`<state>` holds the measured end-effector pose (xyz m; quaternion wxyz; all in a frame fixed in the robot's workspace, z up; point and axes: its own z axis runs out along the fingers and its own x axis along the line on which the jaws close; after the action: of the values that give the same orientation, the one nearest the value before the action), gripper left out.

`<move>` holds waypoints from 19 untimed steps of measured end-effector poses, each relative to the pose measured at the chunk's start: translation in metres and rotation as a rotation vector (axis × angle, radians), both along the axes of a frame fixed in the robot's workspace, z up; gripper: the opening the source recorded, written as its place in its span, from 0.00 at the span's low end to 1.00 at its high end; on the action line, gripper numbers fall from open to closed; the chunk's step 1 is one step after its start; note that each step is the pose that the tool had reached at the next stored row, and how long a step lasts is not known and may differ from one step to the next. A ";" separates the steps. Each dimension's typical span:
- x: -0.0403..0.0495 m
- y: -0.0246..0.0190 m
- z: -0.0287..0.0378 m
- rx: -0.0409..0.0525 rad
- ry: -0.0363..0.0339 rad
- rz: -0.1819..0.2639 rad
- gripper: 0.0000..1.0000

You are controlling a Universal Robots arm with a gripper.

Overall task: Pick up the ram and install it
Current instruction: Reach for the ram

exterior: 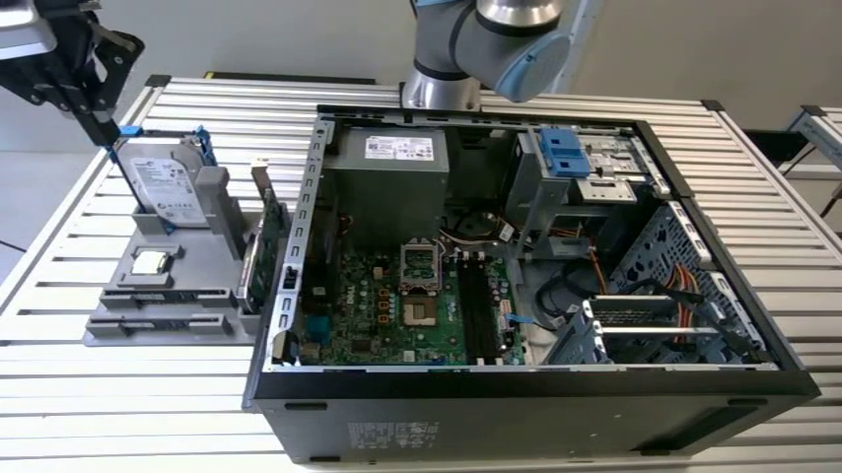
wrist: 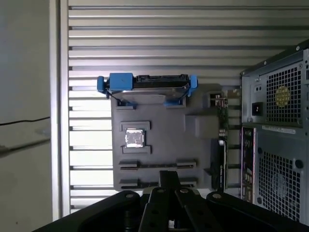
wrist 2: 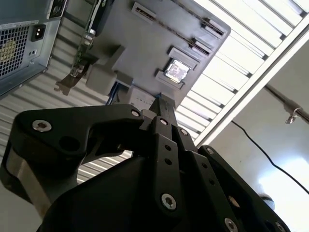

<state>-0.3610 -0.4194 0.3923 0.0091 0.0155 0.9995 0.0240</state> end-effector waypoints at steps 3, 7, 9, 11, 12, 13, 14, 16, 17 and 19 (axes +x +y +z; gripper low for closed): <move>0.0000 -0.0039 0.0000 -0.0001 0.0001 -0.017 0.00; 0.0000 -0.0085 0.0001 -0.0001 0.0002 -0.043 0.00; 0.0000 -0.0109 0.0000 0.0000 0.0000 -0.056 0.00; 0.0000 -0.0133 0.0000 0.0000 0.0001 -0.061 0.00; 0.0000 -0.0148 0.0001 -0.0001 0.0002 -0.062 0.00; 0.0000 -0.0164 0.0000 0.0000 0.0001 -0.062 0.00; 0.0000 -0.0183 0.0000 0.0000 0.0000 -0.062 0.00; 0.0000 -0.0223 0.0000 0.0000 0.0001 -0.061 0.00; 0.0000 -0.0241 0.0000 -0.0001 0.0001 -0.060 0.00; 0.0000 -0.0269 0.0000 -0.0001 0.0001 -0.057 0.00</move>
<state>-0.3610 -0.4462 0.3923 0.0097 0.0440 0.9987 0.0237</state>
